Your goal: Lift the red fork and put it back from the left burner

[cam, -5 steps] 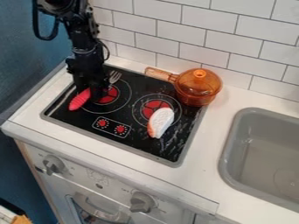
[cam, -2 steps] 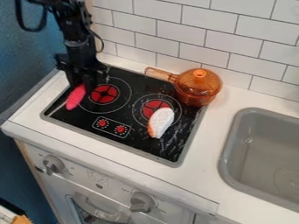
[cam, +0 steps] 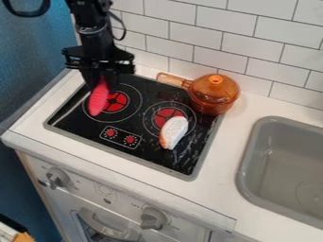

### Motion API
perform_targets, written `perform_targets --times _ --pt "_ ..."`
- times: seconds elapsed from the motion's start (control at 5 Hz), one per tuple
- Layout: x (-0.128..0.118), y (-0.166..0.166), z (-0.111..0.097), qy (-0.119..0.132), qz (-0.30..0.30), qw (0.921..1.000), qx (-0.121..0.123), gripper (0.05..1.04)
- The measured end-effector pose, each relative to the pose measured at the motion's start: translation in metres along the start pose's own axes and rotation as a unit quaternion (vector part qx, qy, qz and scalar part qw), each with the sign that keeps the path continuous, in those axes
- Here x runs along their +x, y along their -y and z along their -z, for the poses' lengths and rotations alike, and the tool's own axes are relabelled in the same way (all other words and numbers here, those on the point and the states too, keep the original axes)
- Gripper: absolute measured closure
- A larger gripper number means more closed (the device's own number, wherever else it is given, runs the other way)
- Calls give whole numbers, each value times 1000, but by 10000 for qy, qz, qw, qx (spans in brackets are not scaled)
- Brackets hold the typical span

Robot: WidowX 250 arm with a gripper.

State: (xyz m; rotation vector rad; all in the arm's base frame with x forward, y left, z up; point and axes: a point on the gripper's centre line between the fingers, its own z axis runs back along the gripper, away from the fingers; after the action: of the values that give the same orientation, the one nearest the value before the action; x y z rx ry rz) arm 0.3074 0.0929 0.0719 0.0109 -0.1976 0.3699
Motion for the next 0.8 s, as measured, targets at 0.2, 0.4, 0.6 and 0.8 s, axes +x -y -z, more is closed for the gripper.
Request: perform_targets --times 0.2,0.4,0.6,0.8 --pt "-27 37 -8 -259 -809 9963 -134 718" --pt "-42 63 -8 -495 -1018 9935 -149 719" --pt "-71 106 -14 -876 -1263 9879 -221 718" --pt "-83 128 -14 -1388 -1567 9768 -458 718"
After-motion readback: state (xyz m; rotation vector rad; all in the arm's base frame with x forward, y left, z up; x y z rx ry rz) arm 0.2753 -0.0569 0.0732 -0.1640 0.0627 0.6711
